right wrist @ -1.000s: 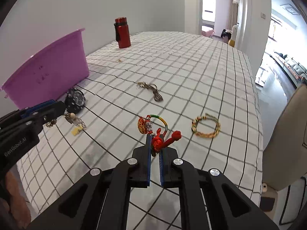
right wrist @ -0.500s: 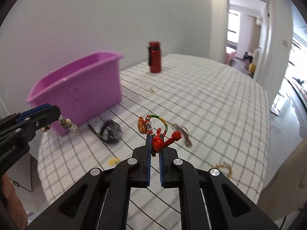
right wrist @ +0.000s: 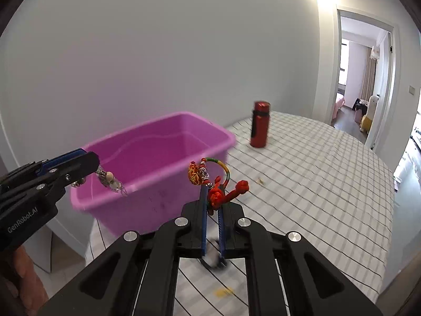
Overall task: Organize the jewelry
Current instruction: 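Lift both bracelets and carry them over the pink tub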
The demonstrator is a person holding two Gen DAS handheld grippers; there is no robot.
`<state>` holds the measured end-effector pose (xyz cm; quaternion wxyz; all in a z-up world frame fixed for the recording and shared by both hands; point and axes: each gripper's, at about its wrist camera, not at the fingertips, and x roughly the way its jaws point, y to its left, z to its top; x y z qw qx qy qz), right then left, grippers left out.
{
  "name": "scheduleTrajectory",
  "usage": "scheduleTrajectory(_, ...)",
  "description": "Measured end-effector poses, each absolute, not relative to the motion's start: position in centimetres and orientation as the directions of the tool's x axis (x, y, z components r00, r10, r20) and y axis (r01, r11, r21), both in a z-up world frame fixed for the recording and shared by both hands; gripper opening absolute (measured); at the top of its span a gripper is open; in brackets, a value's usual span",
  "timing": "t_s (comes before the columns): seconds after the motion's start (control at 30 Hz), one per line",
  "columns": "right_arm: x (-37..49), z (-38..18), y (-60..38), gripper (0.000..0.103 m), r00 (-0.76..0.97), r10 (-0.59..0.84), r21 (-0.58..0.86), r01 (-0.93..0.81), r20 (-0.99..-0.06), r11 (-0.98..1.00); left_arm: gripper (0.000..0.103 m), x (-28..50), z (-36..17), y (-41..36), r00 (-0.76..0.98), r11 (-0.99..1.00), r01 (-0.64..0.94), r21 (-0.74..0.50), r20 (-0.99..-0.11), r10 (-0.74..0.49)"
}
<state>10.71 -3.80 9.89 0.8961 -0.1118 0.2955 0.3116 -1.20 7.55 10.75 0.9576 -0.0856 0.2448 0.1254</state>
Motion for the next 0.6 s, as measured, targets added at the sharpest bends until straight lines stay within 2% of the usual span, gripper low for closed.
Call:
scheduleTrajectory(0.27, 12.9, 9.3, 5.9, 0.007, 0.607, 0.503, 0.055, -0.604, -0.616, 0.795, 0.021, 1.1, 11.2, 17.3, 0.853, 0.973, -0.219, -0.075, -0.499, 0.154)
scheduleTrajectory(0.6, 16.0, 6.8, 13.6, 0.007, 0.528, 0.492, 0.097, -0.608, -0.692, 0.788, 0.021, 5.2, 7.4, 24.3, 0.797, 0.969, -0.221, -0.109, -0.593, 0.115)
